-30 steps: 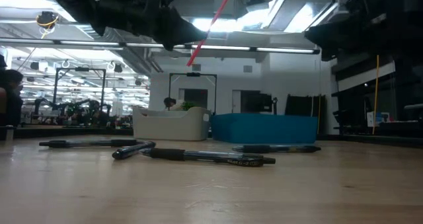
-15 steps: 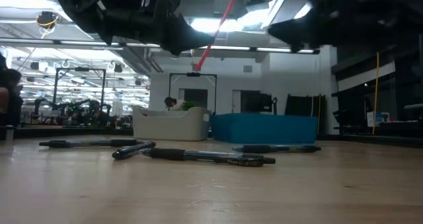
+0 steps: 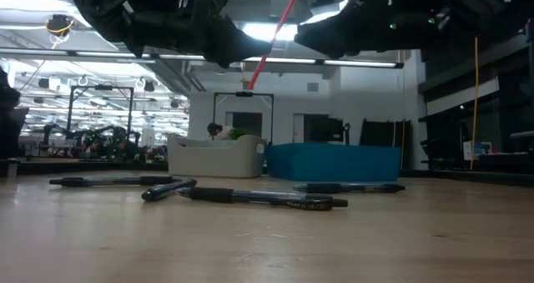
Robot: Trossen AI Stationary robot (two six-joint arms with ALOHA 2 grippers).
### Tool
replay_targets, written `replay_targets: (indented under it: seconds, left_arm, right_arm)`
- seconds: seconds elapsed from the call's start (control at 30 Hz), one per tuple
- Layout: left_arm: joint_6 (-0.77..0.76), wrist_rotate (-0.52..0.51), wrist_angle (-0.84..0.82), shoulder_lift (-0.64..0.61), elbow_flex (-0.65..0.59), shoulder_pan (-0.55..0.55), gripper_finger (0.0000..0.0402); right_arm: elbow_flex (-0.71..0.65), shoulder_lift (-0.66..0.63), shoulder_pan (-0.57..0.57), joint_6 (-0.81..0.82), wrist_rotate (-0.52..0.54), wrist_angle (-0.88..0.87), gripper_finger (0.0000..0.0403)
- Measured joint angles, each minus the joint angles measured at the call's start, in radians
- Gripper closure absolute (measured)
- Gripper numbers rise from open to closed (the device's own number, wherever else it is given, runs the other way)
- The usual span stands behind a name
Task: Sort pens & pencils
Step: Put the orange pencil into the blue bin
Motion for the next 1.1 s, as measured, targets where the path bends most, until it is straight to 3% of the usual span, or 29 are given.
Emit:
replay_targets:
  seconds: [0.6, 1.1]
  left_arm:
    - [0.0, 0.0, 0.0, 0.0, 0.0, 0.0, 0.0385]
    - [-0.001, 0.0, 0.007, 0.0, 0.001, -0.002, 0.0385]
  right_arm:
    - [0.068, 0.035, 0.0, -0.006, -0.028, 0.01, 0.0217]
    - [0.068, 0.078, 0.0, -0.003, -0.038, 0.125, 0.0218]
